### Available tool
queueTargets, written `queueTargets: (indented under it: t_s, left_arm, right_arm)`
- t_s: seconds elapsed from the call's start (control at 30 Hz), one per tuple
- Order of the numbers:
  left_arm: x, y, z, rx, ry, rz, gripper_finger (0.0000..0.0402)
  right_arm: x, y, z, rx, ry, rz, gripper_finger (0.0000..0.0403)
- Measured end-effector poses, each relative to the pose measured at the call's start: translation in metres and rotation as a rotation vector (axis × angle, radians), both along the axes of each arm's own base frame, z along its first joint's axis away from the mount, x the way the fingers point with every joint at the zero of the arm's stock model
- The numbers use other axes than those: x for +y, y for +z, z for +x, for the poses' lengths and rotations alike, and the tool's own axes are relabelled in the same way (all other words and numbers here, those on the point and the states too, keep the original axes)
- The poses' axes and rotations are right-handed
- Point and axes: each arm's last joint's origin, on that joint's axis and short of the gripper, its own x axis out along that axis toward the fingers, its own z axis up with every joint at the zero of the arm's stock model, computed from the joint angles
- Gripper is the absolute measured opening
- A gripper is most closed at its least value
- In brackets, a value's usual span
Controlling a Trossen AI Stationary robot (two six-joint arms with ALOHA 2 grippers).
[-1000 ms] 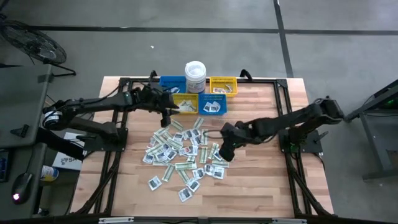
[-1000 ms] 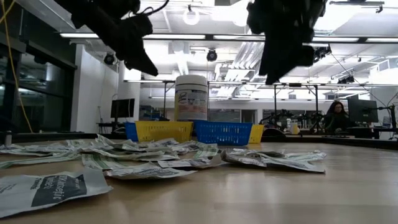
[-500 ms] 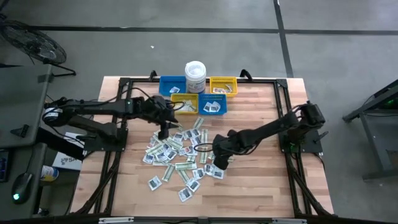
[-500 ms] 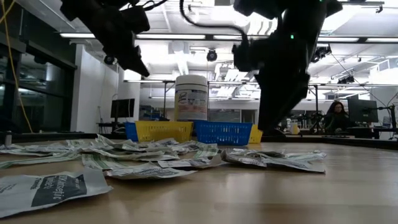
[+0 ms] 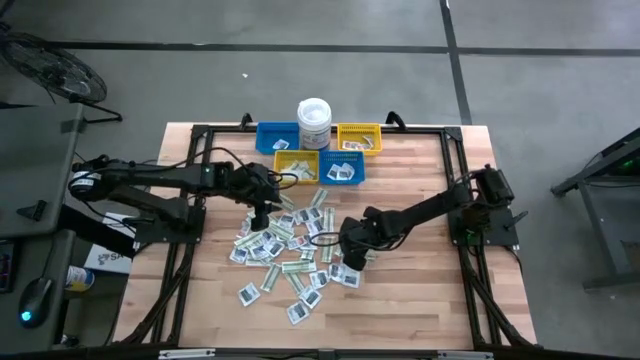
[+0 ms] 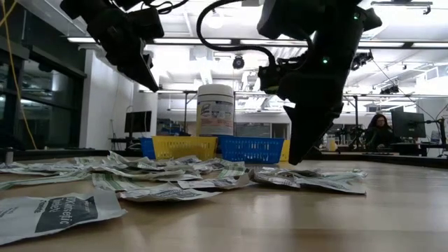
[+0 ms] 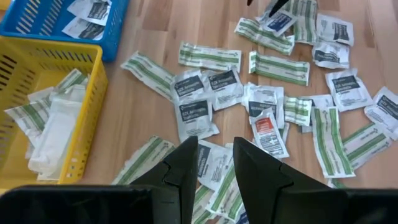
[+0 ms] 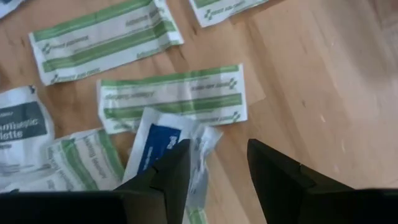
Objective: Pick & Place First Aid Supplies
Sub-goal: Put the blue alcohol pad into the left blue bin
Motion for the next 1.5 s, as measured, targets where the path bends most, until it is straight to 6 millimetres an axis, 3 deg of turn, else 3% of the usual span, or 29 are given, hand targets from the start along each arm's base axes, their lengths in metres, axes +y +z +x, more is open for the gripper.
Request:
queueTargets:
  t_s: [0.27, 0.7, 0.87, 1.23, 1.5]
  left_arm:
    - [0.0, 0.0, 0.0, -0.001, 0.003, 0.002, 0.0103]
    - [0.0, 0.0, 0.0, -0.004, 0.0, 0.009, 0.0103]
    - [0.001, 0.0, 0.0, -0.004, -0.001, 0.01, 0.0103]
    - [0.001, 0.0, 0.0, -0.005, -0.001, 0.01, 0.0103]
    - [0.0, 0.0, 0.0, -0.006, -0.001, 0.005, 0.0103]
  right_arm:
    - [0.0, 0.0, 0.003, -0.01, 0.052, 0.024, 0.0149]
    - [-0.007, -0.017, 0.008, 0.031, 0.034, 0.064, 0.0146]
    - [-0.009, -0.017, 0.009, 0.032, 0.026, 0.068, 0.0115]
    - [-0.009, -0.013, 0.008, 0.012, 0.002, 0.09, 0.0009]
    - [-0.009, 0.016, 0.004, -0.076, 0.01, 0.117, 0.0003]
